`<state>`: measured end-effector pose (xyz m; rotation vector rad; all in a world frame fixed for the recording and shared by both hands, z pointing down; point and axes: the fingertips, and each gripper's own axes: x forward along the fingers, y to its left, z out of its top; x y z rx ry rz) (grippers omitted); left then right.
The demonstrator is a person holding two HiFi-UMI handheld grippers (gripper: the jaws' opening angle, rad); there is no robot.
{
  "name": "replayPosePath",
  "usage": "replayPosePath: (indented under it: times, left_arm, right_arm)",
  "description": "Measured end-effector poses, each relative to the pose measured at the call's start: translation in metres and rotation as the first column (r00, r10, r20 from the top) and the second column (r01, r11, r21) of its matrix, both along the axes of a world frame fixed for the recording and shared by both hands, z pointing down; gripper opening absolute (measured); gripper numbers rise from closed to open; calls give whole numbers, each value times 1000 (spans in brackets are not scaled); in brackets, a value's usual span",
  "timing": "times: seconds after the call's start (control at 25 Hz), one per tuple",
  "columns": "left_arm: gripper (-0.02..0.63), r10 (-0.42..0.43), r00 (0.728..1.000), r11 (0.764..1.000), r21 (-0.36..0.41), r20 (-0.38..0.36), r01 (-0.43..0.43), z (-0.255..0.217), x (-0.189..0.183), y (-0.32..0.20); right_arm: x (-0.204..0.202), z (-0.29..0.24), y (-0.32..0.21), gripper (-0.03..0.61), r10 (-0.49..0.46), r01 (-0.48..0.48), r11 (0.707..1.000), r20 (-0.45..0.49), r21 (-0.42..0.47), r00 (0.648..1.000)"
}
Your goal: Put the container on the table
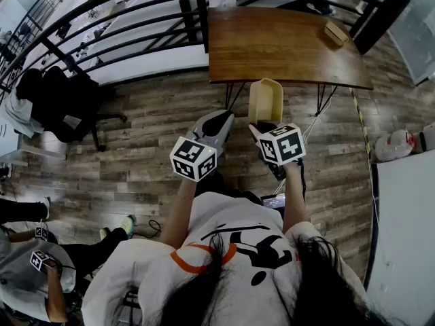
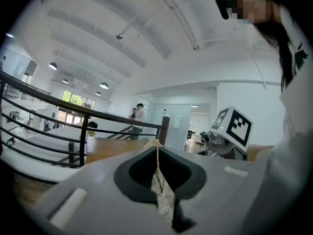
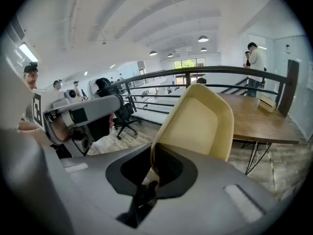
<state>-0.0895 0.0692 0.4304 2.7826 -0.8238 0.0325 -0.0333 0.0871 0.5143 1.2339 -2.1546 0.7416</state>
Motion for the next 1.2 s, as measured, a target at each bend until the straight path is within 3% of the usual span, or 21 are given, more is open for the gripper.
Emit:
replayPosePath:
  times: [0.84, 1.2]
  left_arm:
    - [0, 13, 999, 1000, -22, 39, -12, 9, 20, 4]
    - [0, 13, 999, 999, -32, 51, -12, 11, 22, -23]
  right_arm:
    - [26, 6, 8, 41, 58, -57, 998, 57, -10, 997]
    - [31, 12, -18, 41, 58, -56, 998, 76, -24, 995]
